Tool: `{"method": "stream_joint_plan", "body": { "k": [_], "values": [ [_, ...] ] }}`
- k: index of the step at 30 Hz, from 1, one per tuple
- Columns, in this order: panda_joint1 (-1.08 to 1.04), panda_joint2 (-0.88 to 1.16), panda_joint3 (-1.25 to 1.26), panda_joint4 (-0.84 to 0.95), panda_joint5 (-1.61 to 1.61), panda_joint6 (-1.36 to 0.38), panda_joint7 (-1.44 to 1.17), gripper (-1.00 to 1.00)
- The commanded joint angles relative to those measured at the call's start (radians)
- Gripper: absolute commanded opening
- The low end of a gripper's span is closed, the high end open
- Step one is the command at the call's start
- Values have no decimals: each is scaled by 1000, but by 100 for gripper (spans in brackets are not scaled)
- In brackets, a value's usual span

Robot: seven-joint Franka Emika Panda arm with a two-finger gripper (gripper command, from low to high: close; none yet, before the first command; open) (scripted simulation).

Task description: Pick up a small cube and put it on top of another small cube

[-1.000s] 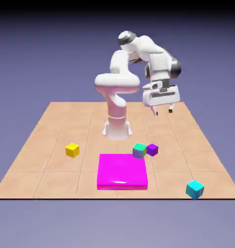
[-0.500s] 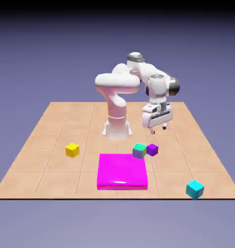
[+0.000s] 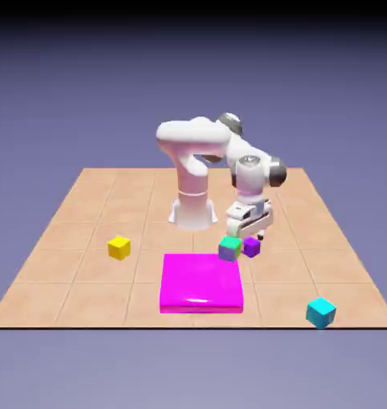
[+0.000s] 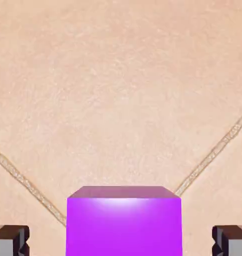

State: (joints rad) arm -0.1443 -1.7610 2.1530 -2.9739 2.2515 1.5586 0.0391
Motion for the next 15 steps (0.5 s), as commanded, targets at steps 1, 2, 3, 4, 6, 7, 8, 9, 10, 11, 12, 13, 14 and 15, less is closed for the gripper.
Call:
{"method": "stream_joint_plan", "body": {
  "k": [1,2,3,4,6,7,8,9,10,11,12,13,14,15],
  "values": [
    [0,0,0,0,0,0,0,-100],
    [0,0,0,0,0,0,0,-100],
    [1,1,-36,-10,-36,-7,-6,-100],
    [1,3,-72,-20,-73,-15,-12,-100],
    [2,6,-145,-40,-145,-30,-23,-100],
    [3,7,-181,-50,-181,-37,-29,-100],
    [3,9,-217,-60,-218,-44,-35,-100],
    [4,10,-253,-70,-254,-52,-41,-100],
    [4,12,-290,-79,-290,-59,-47,-100],
    [4,12,-299,-82,-300,-61,-48,-100],
    [4,12,-299,-82,-300,-61,-48,-100],
    [13,49,-327,-65,-335,-43,-32,-100],
    [22,85,-355,-48,-369,-25,-17,-100],
    [31,121,-383,-32,-404,-7,-1,-100]
  ]
}}
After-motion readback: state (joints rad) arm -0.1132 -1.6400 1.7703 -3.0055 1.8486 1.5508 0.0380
